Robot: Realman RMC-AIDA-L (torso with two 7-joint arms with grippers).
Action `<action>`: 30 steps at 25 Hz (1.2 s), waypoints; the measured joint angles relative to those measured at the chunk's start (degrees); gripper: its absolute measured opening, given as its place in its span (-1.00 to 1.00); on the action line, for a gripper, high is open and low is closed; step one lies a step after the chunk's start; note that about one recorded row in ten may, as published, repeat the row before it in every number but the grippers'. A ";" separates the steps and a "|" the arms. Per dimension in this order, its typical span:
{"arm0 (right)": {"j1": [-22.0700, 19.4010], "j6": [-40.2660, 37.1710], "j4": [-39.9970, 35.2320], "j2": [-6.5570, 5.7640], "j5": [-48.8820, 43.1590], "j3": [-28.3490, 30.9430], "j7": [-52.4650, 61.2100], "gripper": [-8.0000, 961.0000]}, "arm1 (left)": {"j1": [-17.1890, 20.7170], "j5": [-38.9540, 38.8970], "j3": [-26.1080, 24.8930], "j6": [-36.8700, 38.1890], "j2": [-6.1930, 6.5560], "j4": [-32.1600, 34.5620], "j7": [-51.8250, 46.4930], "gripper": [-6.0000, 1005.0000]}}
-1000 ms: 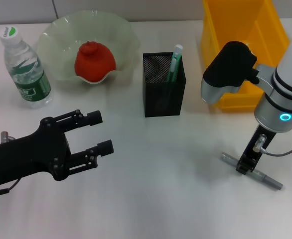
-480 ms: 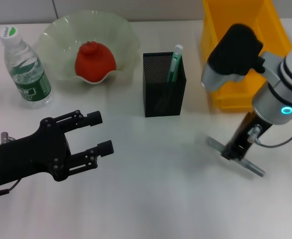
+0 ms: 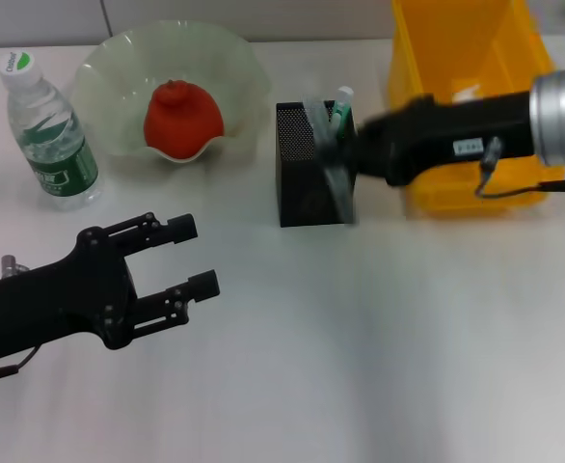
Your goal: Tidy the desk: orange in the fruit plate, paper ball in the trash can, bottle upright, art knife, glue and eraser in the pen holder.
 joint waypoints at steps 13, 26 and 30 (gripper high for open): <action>4.52 1.11 43.87 0.02 45.08 4.91 -57.34 -0.71 | -0.50 0.00 0.00 -0.39 -0.11 0.00 0.00 0.40; 6.11 7.50 48.49 0.07 44.45 4.14 -64.70 -0.71 | -1.19 0.00 0.00 -0.88 -0.17 0.00 0.00 0.40; 6.39 8.36 48.59 0.09 42.10 4.14 -64.70 -0.69 | -1.36 0.00 0.00 -0.88 -0.17 0.00 0.00 0.40</action>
